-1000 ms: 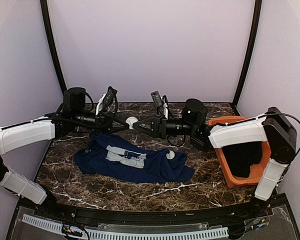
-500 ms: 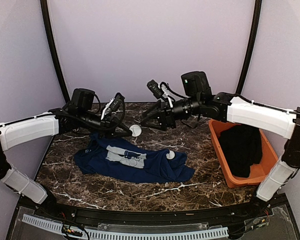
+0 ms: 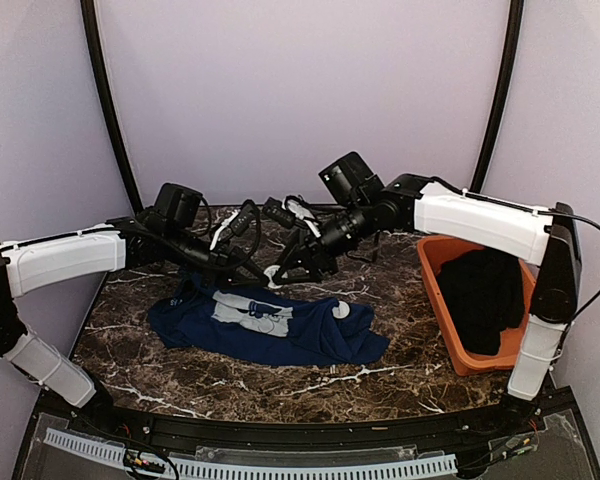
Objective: Pin the brooch onto the clothing
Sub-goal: Pass from the left arm to the right
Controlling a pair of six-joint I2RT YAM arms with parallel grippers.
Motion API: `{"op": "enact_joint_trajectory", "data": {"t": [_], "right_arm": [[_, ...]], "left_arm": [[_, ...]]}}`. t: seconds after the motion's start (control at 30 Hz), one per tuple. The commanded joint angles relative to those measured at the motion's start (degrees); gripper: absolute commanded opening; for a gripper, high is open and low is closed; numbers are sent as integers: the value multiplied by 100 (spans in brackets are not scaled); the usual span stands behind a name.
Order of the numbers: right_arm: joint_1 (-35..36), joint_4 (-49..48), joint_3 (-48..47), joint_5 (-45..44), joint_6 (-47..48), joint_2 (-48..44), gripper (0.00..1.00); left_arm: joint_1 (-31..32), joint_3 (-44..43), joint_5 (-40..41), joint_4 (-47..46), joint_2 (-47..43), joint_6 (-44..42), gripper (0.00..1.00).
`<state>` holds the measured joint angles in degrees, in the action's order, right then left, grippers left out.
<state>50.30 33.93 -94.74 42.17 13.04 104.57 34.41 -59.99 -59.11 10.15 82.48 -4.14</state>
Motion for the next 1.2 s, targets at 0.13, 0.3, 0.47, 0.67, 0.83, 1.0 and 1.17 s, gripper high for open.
{"op": "enact_joint_trajectory", "data": {"t": [0.13, 0.3, 0.47, 0.67, 0.83, 1.0, 1.17], "right_arm": [[84, 481, -524, -41, 243, 188, 40], [85, 754, -654, -67, 401, 257, 30], [85, 883, -646, -42, 523, 248, 23], [85, 905, -590, -8, 560, 267, 11], [84, 888, -596, -88, 578, 257, 10], [76, 874, -617, -79, 574, 237, 9], [51, 832, -559, -95, 582, 181, 9]], "left_arm": [[48, -172, -74, 173, 27, -126, 1], [48, -192, -80, 211, 53, -149, 1], [48, -202, -74, 223, 64, -157, 1], [48, -204, -85, 224, 114, -157, 1], [48, -212, -93, 226, 133, -157, 1], [57, -213, -100, 228, 140, -156, 1], [57, -212, -96, 241, 135, -166, 1]]}}
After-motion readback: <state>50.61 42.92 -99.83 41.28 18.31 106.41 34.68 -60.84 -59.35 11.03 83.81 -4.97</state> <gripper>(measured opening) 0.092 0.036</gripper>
